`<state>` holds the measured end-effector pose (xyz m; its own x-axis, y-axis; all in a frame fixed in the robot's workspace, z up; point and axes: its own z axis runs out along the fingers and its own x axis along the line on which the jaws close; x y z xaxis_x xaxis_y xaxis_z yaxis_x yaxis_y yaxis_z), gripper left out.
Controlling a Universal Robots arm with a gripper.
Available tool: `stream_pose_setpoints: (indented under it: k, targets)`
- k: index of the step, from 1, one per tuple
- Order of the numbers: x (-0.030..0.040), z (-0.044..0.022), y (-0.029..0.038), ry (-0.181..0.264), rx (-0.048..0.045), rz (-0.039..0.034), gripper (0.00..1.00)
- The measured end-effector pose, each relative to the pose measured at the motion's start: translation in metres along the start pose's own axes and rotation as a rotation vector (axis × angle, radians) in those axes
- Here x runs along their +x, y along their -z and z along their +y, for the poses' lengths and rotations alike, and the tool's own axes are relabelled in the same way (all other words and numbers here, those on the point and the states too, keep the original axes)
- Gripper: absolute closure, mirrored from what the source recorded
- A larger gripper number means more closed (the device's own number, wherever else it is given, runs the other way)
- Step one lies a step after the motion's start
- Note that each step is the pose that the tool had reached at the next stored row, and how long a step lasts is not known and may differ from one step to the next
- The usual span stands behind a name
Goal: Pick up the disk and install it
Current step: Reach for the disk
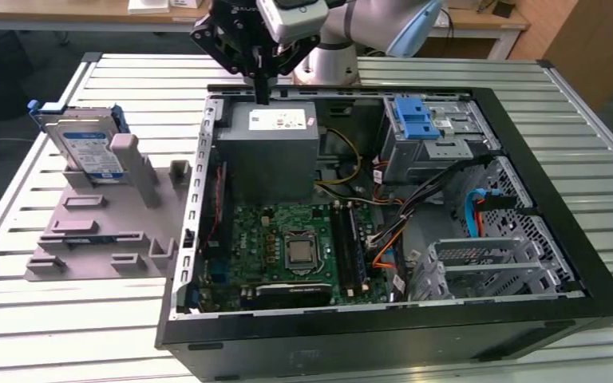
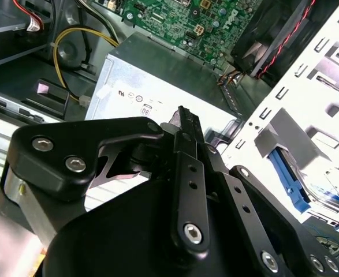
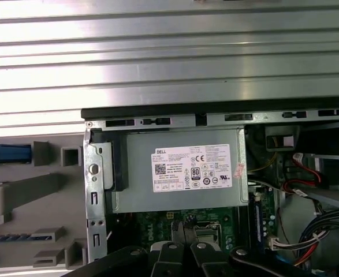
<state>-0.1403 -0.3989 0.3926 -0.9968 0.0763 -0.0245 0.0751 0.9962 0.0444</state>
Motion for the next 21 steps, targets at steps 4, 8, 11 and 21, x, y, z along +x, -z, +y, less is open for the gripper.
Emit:
stream_pose_setpoints:
  k: [4,8,11,21]
  targets:
    - [0.0009,-0.0001,0.0000,0.000,0.0001,0.0001,0.89]
    - [0.0200,-0.0015,0.0002,0.000,0.0001,0.0001,0.89]
    - [0.0201,-0.0015,-0.0001,0.000,0.0001,0.0001,0.89]
    - [0.0230,-0.0016,-0.0004,0.000,0.0001,0.0001,0.89]
